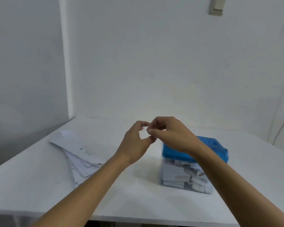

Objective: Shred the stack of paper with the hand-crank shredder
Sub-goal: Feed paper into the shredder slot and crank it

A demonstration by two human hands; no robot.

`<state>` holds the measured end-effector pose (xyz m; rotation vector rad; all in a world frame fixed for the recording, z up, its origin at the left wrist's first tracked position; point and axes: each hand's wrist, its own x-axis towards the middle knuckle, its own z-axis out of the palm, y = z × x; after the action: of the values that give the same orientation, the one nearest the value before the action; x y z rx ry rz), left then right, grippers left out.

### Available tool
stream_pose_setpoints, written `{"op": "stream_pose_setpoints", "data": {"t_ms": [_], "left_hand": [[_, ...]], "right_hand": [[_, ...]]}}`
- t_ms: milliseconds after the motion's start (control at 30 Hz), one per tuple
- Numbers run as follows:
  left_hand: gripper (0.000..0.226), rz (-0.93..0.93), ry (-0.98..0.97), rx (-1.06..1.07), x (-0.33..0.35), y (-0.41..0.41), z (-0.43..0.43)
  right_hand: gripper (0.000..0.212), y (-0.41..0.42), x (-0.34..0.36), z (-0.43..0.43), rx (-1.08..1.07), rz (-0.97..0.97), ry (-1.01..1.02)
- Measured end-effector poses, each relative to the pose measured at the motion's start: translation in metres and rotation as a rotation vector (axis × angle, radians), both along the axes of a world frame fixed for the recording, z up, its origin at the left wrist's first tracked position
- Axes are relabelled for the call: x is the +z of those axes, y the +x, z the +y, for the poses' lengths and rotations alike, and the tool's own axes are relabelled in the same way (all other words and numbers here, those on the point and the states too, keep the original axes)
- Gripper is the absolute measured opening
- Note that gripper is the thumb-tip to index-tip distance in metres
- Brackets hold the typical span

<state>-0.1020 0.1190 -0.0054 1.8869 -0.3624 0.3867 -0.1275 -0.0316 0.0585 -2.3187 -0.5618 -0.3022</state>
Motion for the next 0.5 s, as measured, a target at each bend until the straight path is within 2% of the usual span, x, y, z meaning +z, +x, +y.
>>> {"op": "stream_pose_setpoints", "data": {"t_ms": [133,367,500], "left_hand": [[0.034,0.018,0.090,0.202,-0.027,-0.002,0.077],[0.024,0.120,0.131,0.556,-0.068,-0.005,0.179],[0.016,0.172,0.185,0.618,-0.093,-0.006,0.196]], "right_hand": [[0.009,0.003,-0.022,0.044,0.108,0.052,-0.003],[0.008,0.034,-0.077,0.116,0.135,0.153,0.018],[0.012,0.052,-0.114,0.150,0.116,0.176,0.079]]}}
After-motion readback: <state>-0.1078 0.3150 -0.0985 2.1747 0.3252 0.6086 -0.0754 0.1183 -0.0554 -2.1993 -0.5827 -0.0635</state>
